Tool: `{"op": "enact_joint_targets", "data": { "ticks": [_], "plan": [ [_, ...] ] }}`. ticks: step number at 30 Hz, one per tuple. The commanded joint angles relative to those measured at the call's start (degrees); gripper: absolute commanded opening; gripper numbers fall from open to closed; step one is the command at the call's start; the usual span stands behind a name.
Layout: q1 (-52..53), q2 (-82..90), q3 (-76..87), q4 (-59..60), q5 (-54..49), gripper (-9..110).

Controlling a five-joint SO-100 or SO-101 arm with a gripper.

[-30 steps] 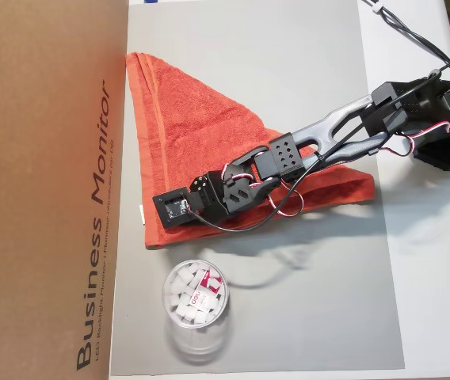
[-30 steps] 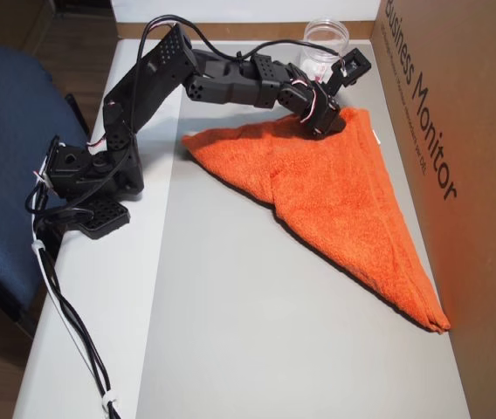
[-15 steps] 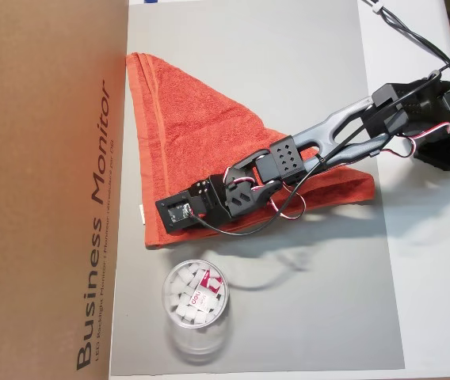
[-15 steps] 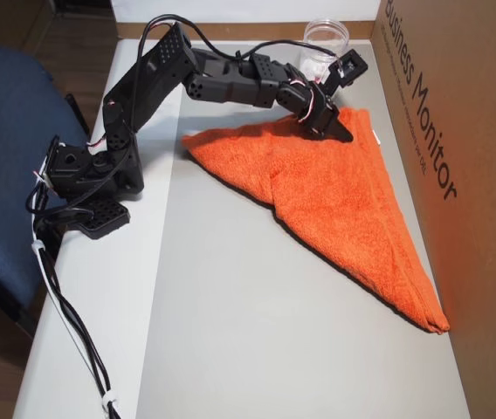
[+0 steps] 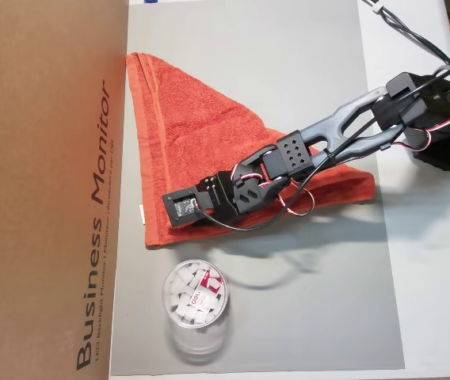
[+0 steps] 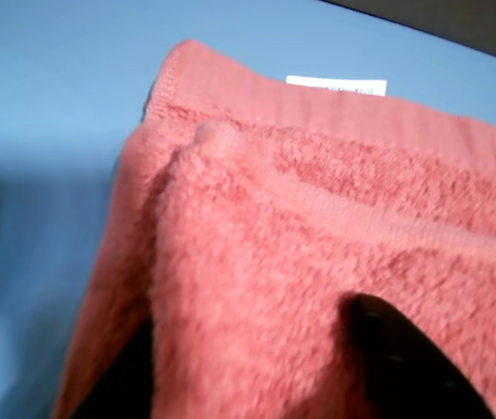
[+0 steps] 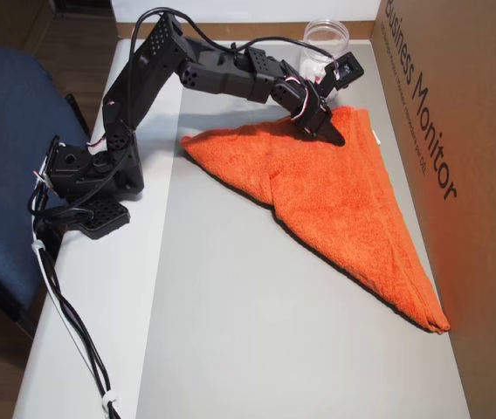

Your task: Fold the blanket.

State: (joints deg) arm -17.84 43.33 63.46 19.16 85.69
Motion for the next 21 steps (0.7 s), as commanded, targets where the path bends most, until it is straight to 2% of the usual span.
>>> {"op": "enact_joint_targets", "data": {
  "ticks": [1,7,14,21],
  "plan": [
    [-1.41,7.21,2.64,-0.26,1.32,19],
    [-3.60,12.30,8.09,-0.26,-1.05,19],
    [-4.75,16.26,12.39,-0.18,-14.59,19],
    [-5.54,23.03,19.51,-0.18,-15.21,19]
  ]
}}
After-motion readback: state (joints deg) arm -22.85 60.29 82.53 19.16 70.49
